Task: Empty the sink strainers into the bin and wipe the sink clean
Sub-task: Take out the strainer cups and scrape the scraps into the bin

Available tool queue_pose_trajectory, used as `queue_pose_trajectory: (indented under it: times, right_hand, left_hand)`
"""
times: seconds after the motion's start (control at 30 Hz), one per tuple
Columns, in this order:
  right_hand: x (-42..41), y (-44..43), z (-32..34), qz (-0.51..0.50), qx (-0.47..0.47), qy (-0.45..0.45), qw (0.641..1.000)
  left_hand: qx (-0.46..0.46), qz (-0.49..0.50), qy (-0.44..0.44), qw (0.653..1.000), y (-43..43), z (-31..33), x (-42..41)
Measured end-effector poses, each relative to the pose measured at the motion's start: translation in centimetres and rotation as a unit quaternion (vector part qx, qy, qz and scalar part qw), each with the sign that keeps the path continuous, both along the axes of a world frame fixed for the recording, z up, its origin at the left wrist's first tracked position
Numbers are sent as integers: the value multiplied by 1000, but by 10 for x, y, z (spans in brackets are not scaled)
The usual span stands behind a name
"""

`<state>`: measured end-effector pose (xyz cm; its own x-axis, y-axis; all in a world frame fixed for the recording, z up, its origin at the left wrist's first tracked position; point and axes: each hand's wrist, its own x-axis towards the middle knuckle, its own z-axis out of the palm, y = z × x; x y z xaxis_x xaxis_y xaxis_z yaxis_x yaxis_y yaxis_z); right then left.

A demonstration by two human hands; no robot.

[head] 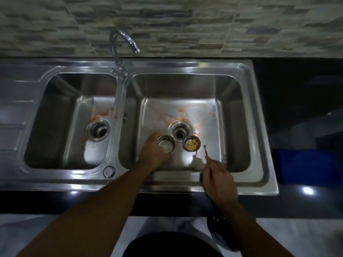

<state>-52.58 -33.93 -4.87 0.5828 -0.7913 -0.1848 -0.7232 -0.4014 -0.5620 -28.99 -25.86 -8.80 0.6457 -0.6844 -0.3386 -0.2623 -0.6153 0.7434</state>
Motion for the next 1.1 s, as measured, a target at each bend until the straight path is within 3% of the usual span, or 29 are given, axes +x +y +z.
queue_pose_trajectory:
  times: [0.27,0.7,0.83,0.9,1.0,1.1]
  right_hand:
    - [14,-10,-6,-70,1,38,997]
    - [16,-10,-5,-49,-24,34,998]
    - [16,-11,-5,-52,-20,41,998]
    - [15,-11,-5,-51,-20,33,998]
    - [14,-12,-6,-45,-17,28,998]
    - [12,-13,-9,-43,-14,33,998]
  left_hand:
    - [94,12,18,995,-10,-49,32]
    - [140,6,28,990,-19,-80,36]
    - [178,-101,-70,976,-28,-77,30]
    - [128,-154,-115,973,-44,-73,24]
    - [84,-209,-80,971,-72,-72,10]
    - [112,-279,-25,954,-91,-83,-4]
